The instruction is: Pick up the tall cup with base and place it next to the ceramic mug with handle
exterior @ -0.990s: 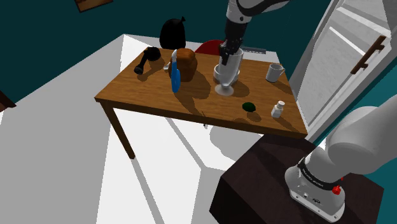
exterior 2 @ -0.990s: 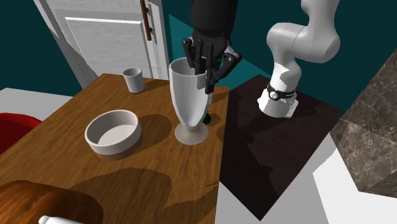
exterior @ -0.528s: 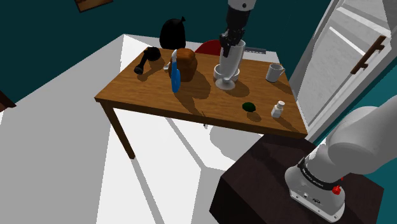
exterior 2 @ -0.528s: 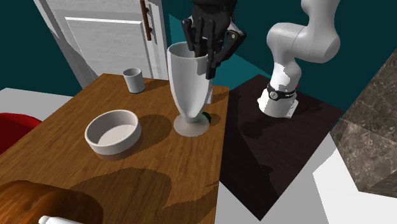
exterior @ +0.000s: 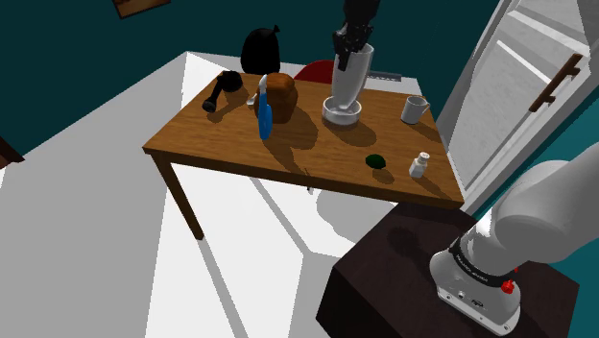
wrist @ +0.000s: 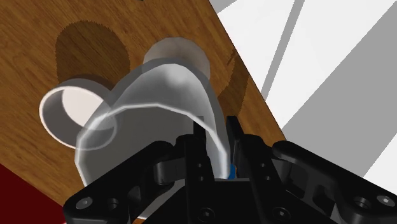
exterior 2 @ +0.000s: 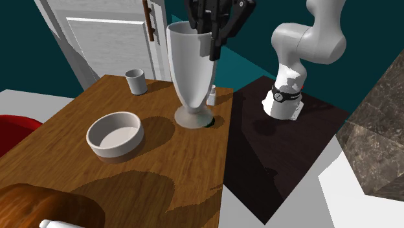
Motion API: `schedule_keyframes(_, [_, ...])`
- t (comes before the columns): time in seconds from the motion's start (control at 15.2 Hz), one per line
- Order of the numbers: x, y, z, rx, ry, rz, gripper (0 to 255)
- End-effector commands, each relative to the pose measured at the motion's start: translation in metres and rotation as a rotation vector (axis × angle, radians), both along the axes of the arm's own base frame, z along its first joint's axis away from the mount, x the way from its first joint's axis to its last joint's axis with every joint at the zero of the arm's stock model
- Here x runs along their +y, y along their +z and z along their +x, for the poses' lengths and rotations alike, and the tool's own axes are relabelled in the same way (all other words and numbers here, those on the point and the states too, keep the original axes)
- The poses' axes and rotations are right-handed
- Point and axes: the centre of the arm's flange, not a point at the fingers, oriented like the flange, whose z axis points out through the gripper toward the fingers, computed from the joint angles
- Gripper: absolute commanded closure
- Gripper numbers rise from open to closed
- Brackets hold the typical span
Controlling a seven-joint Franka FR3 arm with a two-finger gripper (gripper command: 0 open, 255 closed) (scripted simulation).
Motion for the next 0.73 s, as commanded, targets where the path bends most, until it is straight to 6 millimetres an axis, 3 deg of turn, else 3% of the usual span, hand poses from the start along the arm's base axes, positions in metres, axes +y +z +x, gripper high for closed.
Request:
schedule_keyframes(0.0, [0.0,0.01,-0.001,-0.001,0.0,0.0,255])
schedule_keyframes(0.66, [0.0,0.063,-0.001,-0.001,0.0,0.0,255])
